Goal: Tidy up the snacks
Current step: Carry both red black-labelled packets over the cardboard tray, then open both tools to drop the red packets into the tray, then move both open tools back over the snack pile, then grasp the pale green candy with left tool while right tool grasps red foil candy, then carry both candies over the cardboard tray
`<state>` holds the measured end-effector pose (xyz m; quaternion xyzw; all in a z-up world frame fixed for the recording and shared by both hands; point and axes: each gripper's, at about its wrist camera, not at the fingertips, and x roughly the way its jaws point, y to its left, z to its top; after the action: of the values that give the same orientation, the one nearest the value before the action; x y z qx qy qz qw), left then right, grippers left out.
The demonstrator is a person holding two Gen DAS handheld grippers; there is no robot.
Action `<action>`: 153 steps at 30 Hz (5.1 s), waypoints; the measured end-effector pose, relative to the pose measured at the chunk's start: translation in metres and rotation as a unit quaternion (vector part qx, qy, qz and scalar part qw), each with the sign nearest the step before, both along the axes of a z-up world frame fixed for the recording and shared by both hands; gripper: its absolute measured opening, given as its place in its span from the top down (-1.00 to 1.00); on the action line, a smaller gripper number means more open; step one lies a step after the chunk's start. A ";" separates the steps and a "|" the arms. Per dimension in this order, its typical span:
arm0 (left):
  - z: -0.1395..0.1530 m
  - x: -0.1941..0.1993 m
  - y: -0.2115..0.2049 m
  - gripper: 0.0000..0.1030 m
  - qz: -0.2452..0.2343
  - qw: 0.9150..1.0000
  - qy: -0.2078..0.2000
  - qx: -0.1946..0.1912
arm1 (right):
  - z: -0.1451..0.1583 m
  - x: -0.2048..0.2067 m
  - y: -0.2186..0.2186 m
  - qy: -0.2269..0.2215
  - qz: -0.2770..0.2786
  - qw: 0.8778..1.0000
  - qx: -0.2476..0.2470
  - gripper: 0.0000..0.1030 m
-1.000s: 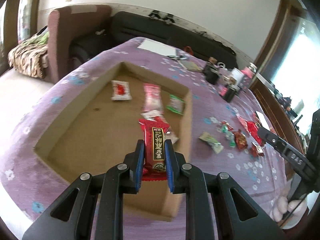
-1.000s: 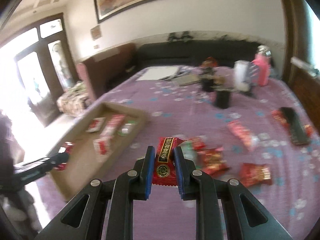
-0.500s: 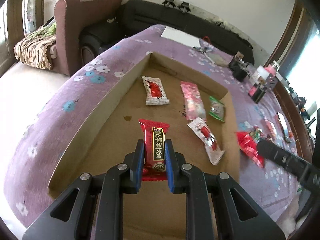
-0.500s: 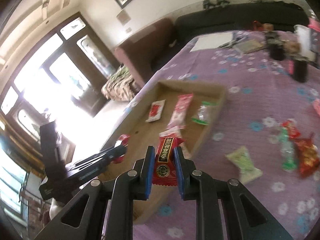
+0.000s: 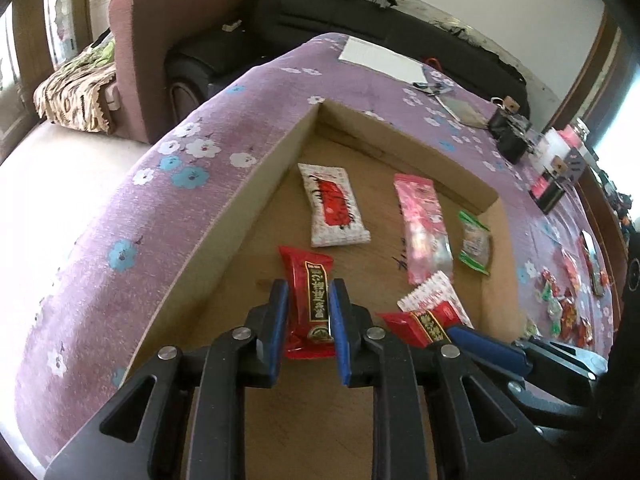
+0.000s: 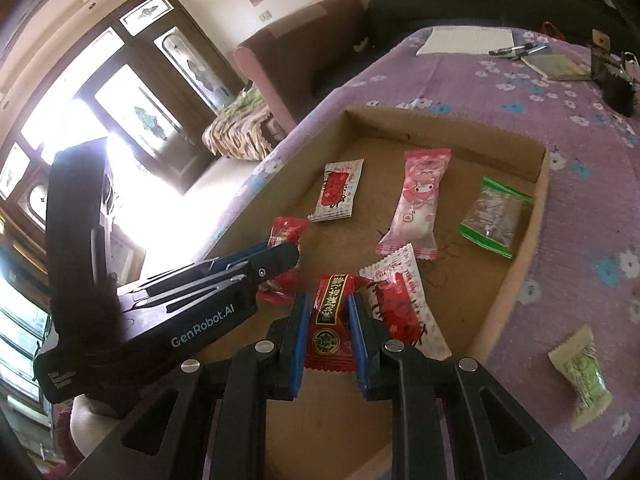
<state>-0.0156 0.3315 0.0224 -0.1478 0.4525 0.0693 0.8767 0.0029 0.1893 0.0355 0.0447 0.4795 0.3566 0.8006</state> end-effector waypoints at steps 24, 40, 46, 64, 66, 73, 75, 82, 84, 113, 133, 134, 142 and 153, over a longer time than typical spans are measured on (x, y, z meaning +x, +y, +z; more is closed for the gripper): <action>0.056 -0.130 0.003 0.29 0.068 0.993 -0.092 -0.042 | 0.066 -0.031 -0.103 -0.122 -0.046 0.990 0.059 -0.07; 0.167 -0.267 -0.044 -0.03 0.182 0.966 -0.178 0.034 | 0.041 -0.051 -0.141 -0.271 -0.103 0.957 0.002 -0.14; 0.180 -0.281 -0.062 -0.03 0.170 0.966 -0.190 0.047 | 0.038 -0.050 -0.148 -0.275 -0.123 0.953 -0.008 -0.15; 0.121 -0.169 -0.111 -0.16 0.022 0.988 -0.143 -0.045 | 0.075 -0.072 -0.191 -0.317 -0.170 0.933 0.009 -0.30; 0.115 -0.150 -0.122 -0.16 -0.003 0.990 -0.134 -0.053 | 0.075 -0.072 -0.226 -0.294 -0.197 0.935 0.019 -0.37; 0.088 -0.102 -0.156 -0.16 -0.070 0.987 -0.112 -0.089 | 0.054 -0.064 -0.336 -0.229 -0.281 0.930 -0.056 -0.37; 0.079 -0.095 -0.162 -0.16 -0.081 0.987 -0.101 -0.096 | 0.053 -0.058 -0.356 -0.202 -0.291 0.934 -0.053 -0.37; 0.062 -0.093 -0.171 -0.16 -0.112 0.987 -0.078 -0.087 | 0.039 -0.028 -0.322 -0.119 -0.215 0.969 -0.010 -0.37; 0.062 -0.097 -0.172 -0.16 -0.120 0.987 -0.075 -0.076 | 0.026 -0.016 -0.296 -0.100 -0.190 0.976 -0.027 -0.35; -0.009 0.015 -0.228 0.64 -0.136 0.990 0.007 0.045 | -0.016 0.015 -0.279 -0.070 -0.194 0.978 -0.034 0.78; 0.029 -0.051 -0.166 0.64 -0.100 0.992 -0.049 -0.060 | -0.013 0.015 -0.302 -0.054 -0.226 0.972 0.038 0.49; 0.029 -0.055 -0.161 0.64 -0.096 0.992 -0.051 -0.066 | -0.013 0.014 -0.300 -0.060 -0.226 0.972 0.032 0.17; 0.033 -0.079 -0.114 0.64 -0.054 0.993 -0.066 -0.080 | -0.013 0.014 -0.252 -0.097 -0.201 0.971 -0.082 0.03; 0.024 -0.108 -0.063 0.64 -0.007 0.991 -0.078 -0.109 | -0.010 -0.001 -0.263 -0.087 -0.233 0.964 -0.091 0.61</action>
<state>-0.1234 0.2684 0.0461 -0.2439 0.3886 0.0016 0.8886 0.0015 -0.0735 0.0254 0.0508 0.4146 0.1180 0.9009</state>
